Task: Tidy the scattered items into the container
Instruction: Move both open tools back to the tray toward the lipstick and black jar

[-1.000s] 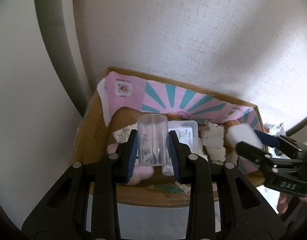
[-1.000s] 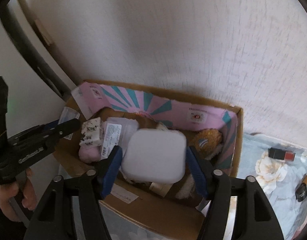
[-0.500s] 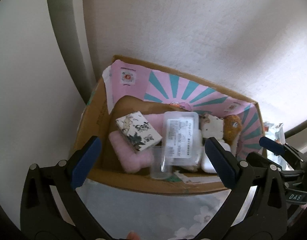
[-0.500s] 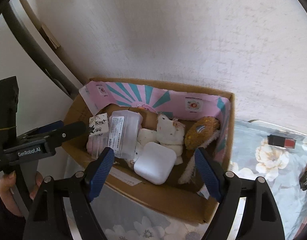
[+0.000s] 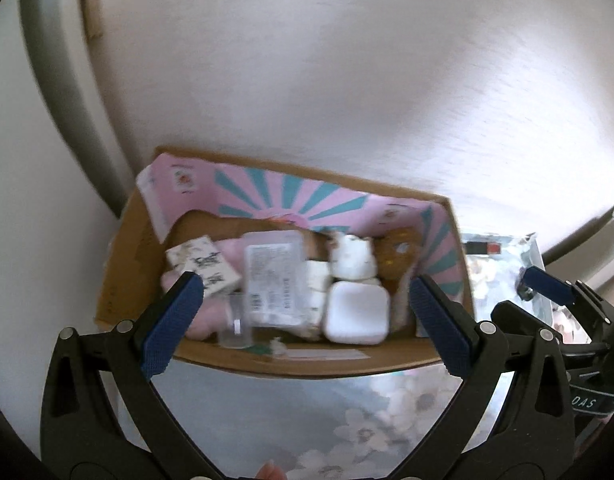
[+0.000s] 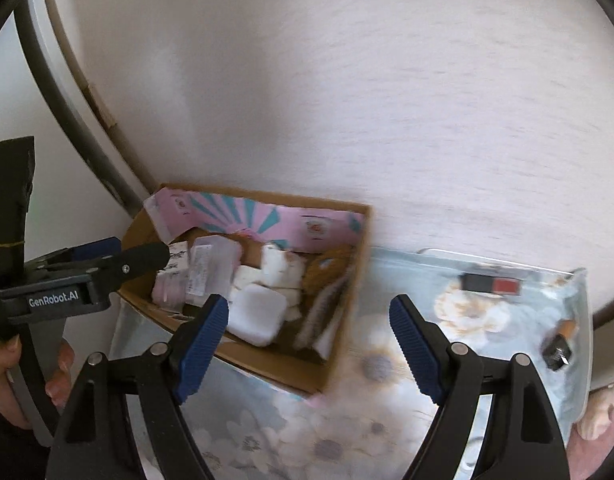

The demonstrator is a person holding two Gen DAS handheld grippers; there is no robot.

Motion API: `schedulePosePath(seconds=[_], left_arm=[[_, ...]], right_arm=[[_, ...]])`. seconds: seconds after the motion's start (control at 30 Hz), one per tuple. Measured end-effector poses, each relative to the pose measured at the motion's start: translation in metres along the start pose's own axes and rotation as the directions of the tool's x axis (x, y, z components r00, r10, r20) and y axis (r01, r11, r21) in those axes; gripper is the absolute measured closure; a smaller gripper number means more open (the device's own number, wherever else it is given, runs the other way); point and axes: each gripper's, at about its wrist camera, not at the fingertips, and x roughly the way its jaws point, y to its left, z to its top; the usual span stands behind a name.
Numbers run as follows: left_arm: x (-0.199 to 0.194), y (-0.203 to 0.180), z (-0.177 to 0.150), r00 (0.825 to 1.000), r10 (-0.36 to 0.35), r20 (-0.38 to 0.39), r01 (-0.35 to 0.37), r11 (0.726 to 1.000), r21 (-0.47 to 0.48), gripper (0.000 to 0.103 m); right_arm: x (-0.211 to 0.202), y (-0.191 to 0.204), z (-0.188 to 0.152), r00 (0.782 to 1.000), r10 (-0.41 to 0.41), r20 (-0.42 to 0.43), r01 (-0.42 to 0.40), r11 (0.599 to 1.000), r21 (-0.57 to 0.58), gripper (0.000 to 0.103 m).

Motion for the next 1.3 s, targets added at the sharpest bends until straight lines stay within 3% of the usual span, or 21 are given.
schedulePosePath(seconds=[0.23,0.47,0.63,0.77,0.9,1.07,1.17,1.3], left_arm=[[-0.008,-0.054,0.003,0.999,-0.04,0.013,0.039,0.996,0.076,0.0],[-0.015,-0.134,0.006,0.993,-0.115,0.028,0.109,0.979,0.171,0.0],[0.001,-0.191,-0.001,0.984,-0.169,-0.047,0.175,0.959,0.223,0.0],[0.032,-0.233,-0.012,0.979,-0.175,-0.105,0.196,0.951,0.239,0.0],[0.084,-0.252,-0.022,0.973,-0.162,-0.165,0.19,0.968,0.166,0.001],[0.152,-0.27,-0.027,0.973,-0.117,-0.199,0.144,0.982,0.124,0.003],[0.181,-0.28,-0.025,0.975,-0.08,-0.206,0.108,0.986,0.125,0.003],[0.204,-0.284,-0.024,0.97,-0.092,-0.227,0.11,0.992,0.068,0.003]], right_arm=[[-0.038,-0.051,-0.02,0.994,-0.094,0.054,0.086,0.988,0.129,0.023],[-0.069,-0.117,-0.058,0.974,-0.219,0.05,0.195,0.937,0.289,0.023],[-0.075,-0.146,-0.089,0.963,-0.265,0.046,0.232,0.905,0.356,0.023],[-0.072,-0.162,-0.114,0.948,-0.311,0.066,0.262,0.88,0.396,0.023],[-0.047,-0.176,-0.137,0.934,-0.352,0.054,0.3,0.859,0.415,0.023],[-0.016,-0.196,-0.144,0.913,-0.404,0.058,0.347,0.843,0.411,0.024],[0.001,-0.209,-0.144,0.905,-0.421,0.057,0.36,0.832,0.421,0.031],[0.015,-0.219,-0.14,0.892,-0.449,0.057,0.389,0.824,0.412,0.033]])
